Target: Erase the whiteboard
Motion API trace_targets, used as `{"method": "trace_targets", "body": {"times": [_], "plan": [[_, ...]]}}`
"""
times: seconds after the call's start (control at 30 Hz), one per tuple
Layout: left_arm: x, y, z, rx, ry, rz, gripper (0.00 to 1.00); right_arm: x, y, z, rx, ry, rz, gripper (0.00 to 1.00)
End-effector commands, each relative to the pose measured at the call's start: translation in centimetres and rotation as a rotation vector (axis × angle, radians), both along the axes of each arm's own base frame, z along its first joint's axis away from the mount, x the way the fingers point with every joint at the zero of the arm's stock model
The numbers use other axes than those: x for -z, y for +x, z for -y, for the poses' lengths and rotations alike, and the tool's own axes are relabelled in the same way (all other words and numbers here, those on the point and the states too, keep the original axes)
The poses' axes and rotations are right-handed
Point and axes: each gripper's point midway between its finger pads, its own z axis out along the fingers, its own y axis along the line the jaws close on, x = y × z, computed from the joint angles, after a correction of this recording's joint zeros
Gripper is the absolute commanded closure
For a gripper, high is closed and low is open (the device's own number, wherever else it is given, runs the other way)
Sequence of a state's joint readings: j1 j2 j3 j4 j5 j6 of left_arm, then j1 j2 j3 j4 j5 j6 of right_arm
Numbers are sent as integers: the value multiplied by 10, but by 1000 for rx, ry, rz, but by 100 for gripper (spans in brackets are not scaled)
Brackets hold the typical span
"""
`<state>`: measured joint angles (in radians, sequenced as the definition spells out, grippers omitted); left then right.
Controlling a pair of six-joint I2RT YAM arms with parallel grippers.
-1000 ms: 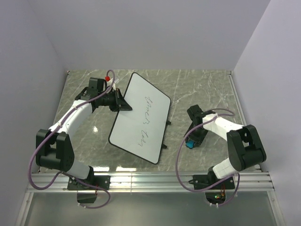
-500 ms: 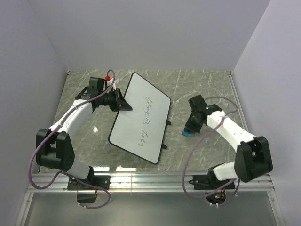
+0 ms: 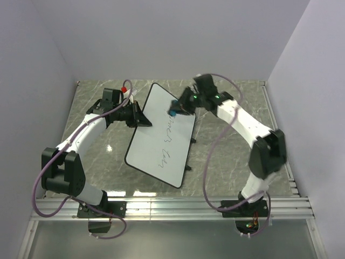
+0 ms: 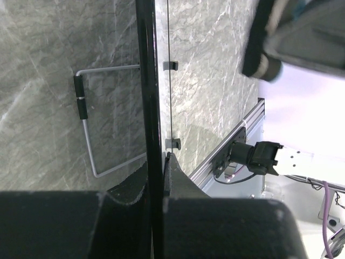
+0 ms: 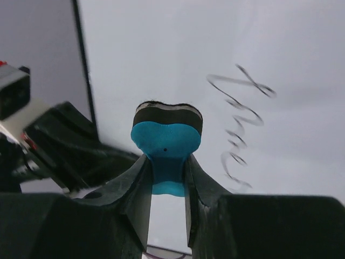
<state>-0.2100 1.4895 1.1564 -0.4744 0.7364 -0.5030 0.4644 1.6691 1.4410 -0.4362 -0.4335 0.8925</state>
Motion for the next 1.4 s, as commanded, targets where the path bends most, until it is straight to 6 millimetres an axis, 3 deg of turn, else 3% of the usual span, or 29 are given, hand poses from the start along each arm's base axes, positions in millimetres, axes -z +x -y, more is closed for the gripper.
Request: {"method": "trace_targets", "body": {"times": [0.0, 0.03, 0.07, 0.1, 0.17, 0.3, 0.4, 0.43, 0.5, 0.53, 0.63, 0.83, 1.0, 1.1, 1.17, 1.37], "plan": [[2, 21, -9, 7, 140, 195, 100, -41, 10, -54, -136, 64, 73, 100], [3, 21, -8, 9, 143, 193, 100, -19, 15, -65, -151, 36, 21, 100], [4, 20, -7, 11, 146, 192, 100, -38, 27, -74, -148, 49, 64, 100], [4, 19, -6, 17, 150, 196, 100, -18, 33, -84, -152, 22, 27, 100], [-1, 18, -4, 21, 144, 211, 100, -16, 40, -92, -146, 17, 11, 100], [-5, 12, 0, 33, 132, 224, 100, 25, 50, -97, -120, -30, -52, 100], [-8, 7, 0, 37, 124, 235, 100, 50, 44, -82, -102, -111, -90, 100], [-8, 6, 0, 35, 127, 237, 100, 68, 36, -73, -104, -151, -126, 100], [-9, 4, -1, 33, 130, 244, 100, 75, 28, -62, -100, -177, -133, 100], [-9, 4, -3, 26, 137, 251, 100, 95, 20, -49, -94, -218, -170, 100], [-9, 4, -6, 19, 157, 246, 100, 127, 3, -19, -80, -344, -225, 100], [-11, 0, -5, 10, 149, 224, 100, 183, -38, 8, -172, -453, -334, 100], [-5, -3, -5, -2, 166, 203, 100, 200, -55, 18, -213, -479, -380, 100], [0, -4, -8, 0, 207, 174, 100, 194, -51, 11, -244, -455, -352, 100], [0, -8, -7, 17, 219, 168, 100, 183, -40, 2, -250, -427, -319, 100], [2, -13, 3, 108, 234, 185, 100, 110, -6, -44, -296, -233, -184, 100]]}}
